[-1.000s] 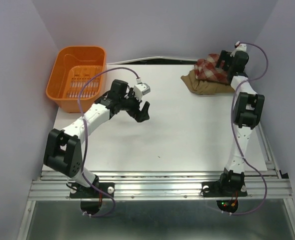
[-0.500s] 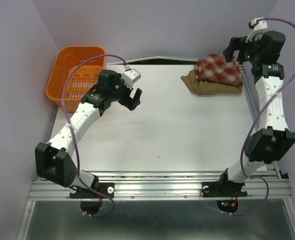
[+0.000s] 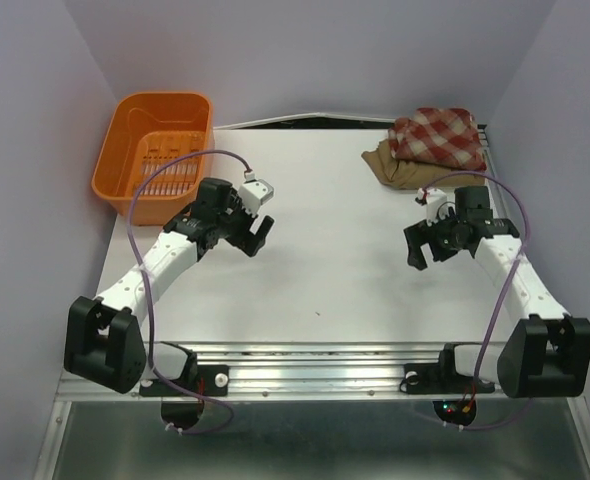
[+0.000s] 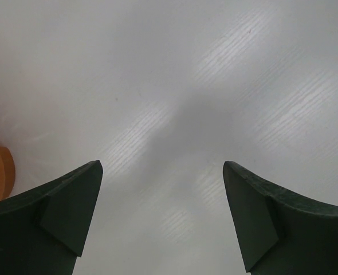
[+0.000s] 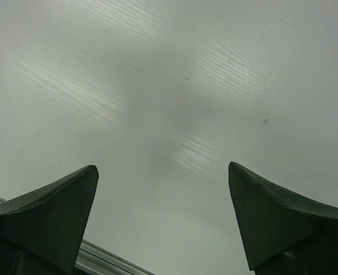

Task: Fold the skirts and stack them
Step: Neatly place the folded skirt to the corner

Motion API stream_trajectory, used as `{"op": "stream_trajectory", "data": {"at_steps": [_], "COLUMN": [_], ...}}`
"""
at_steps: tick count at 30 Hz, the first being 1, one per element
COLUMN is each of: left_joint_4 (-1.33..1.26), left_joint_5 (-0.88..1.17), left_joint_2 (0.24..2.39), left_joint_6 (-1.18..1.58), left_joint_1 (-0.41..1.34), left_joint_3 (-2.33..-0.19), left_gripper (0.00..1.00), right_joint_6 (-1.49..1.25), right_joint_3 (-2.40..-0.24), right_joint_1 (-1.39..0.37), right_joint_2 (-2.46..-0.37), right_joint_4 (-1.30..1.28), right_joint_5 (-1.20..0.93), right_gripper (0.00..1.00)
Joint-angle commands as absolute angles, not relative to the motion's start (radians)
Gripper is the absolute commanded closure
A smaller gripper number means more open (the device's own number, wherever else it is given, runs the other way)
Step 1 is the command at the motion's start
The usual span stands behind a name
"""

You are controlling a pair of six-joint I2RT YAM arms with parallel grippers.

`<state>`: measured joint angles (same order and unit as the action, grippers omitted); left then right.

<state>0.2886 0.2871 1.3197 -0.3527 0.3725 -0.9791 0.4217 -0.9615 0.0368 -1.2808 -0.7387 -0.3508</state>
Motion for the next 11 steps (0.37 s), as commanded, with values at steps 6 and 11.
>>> {"op": "stream_trajectory", "data": {"at_steps": [6, 11], "left_joint_4": [0.249, 0.252], "left_joint_5": [0.247, 0.249], "left_joint_2": [1.264, 1.246], "left_joint_6": [-0.387, -0.388], "left_joint_1": [0.371, 0.371], "left_joint_3": [-0.887, -0.888], "left_gripper": [0.01, 0.02], "right_joint_6": [0.459, 0.445], "right_joint_3": [-0.822, -0.834], "right_joint_1": [-0.075, -0.103], "right_joint_2": [-1.154, -1.152], "right_joint_4": [-0.666, -0.666], "right_joint_5": [-0.245, -0.233], "right_gripper": [0.00, 0.00]}}
